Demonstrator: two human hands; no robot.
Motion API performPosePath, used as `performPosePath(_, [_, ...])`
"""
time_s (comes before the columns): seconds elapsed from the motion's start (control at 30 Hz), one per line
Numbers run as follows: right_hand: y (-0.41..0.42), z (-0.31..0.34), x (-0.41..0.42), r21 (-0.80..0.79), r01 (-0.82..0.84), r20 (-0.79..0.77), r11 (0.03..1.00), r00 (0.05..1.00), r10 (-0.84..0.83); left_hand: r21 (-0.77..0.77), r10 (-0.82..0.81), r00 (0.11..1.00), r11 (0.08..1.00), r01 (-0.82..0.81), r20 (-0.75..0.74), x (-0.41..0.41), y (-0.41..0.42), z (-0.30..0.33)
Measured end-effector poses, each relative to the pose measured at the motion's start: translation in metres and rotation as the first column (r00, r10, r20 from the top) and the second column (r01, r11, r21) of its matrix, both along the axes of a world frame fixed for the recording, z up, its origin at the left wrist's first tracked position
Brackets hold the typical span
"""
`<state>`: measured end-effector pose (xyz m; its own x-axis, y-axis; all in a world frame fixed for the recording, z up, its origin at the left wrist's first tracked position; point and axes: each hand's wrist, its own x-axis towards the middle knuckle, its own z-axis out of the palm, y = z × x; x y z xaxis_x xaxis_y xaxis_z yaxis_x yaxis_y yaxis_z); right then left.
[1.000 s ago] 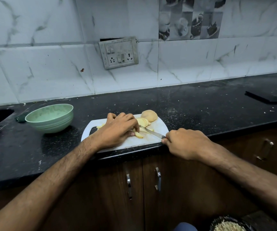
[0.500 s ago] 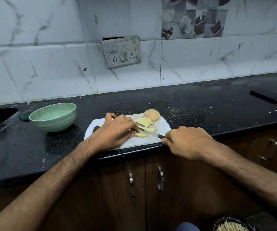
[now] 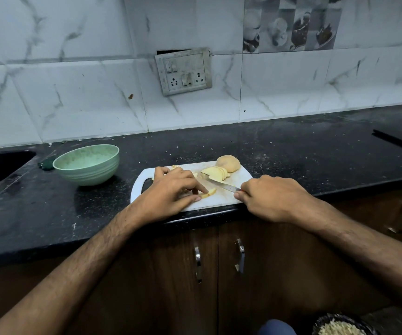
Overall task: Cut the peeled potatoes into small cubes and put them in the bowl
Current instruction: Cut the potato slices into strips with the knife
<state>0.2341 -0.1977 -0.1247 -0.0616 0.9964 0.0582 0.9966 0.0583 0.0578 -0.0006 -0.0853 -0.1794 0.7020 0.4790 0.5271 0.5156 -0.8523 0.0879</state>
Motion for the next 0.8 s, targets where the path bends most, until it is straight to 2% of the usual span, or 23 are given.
performPosePath(0.23, [-0.015, -0.005, -0.008, -0.033, -0.001, 0.021, 0.999, 1.0, 0.001, -0.032, -0.005, 0.999, 0.999, 0.006, 0.032, 0.0, 0.001, -0.002])
performPosePath(0.43, [-0.014, -0.018, -0.022, 0.073, -0.025, 0.079, 0.997, 0.997, 0.019, -0.002, -0.014, 1.0, 1.0, 0.014, 0.014, 0.0, -0.001, -0.001])
performPosePath(0.57, [-0.012, -0.008, -0.016, 0.023, 0.016, 0.019, 1.0, 1.0, -0.016, -0.003, -0.007, 0.998, 1.0, 0.007, 0.065, -0.001, -0.003, -0.001])
performPosePath(0.8, [-0.03, 0.001, -0.013, -0.041, 0.005, 0.038, 0.999, 0.999, -0.004, -0.004, -0.006, 0.996, 1.0, 0.006, 0.089, -0.001, -0.002, -0.002])
